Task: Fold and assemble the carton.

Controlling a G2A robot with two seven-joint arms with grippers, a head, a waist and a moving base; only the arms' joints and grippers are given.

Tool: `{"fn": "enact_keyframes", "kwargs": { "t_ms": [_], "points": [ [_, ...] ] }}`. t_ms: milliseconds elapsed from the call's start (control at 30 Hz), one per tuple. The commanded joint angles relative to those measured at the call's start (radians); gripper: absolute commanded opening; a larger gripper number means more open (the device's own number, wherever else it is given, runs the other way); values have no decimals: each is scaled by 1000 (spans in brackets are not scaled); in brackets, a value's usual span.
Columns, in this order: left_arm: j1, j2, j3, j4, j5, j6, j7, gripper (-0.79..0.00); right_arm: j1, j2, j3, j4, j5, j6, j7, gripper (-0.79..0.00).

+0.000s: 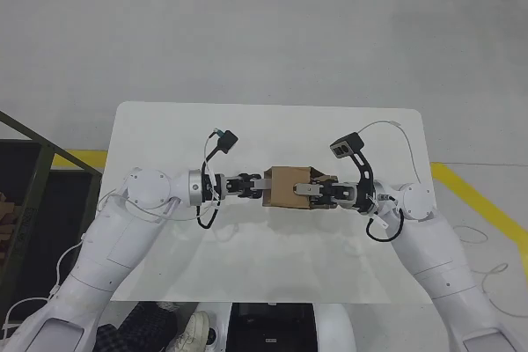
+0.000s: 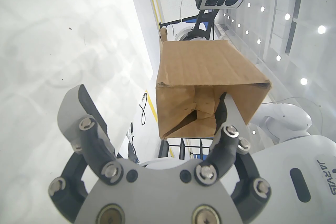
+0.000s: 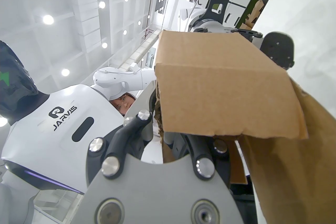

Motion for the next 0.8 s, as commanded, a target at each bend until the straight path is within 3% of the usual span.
{"fn": "enact_keyframes", "kwargs": {
  "t_ms": [0, 367, 600, 767],
  "points": [
    [1, 1, -4, -1, 0, -1, 3, 0, 1, 0, 1, 2, 1, 0, 0, -785],
    [81, 18, -102, -37, 20, -63, 80, 0, 8, 3, 19, 27, -11, 5, -16, -785],
    [151, 28, -160, -85, 173, -338, 185, 0, 19, 4, 29, 46, -13, 46, -33, -785],
    [174, 31, -186, -102, 346, -475, 270, 0, 37, 7, 43, 77, 13, 101, -23, -785]
  ]
}}
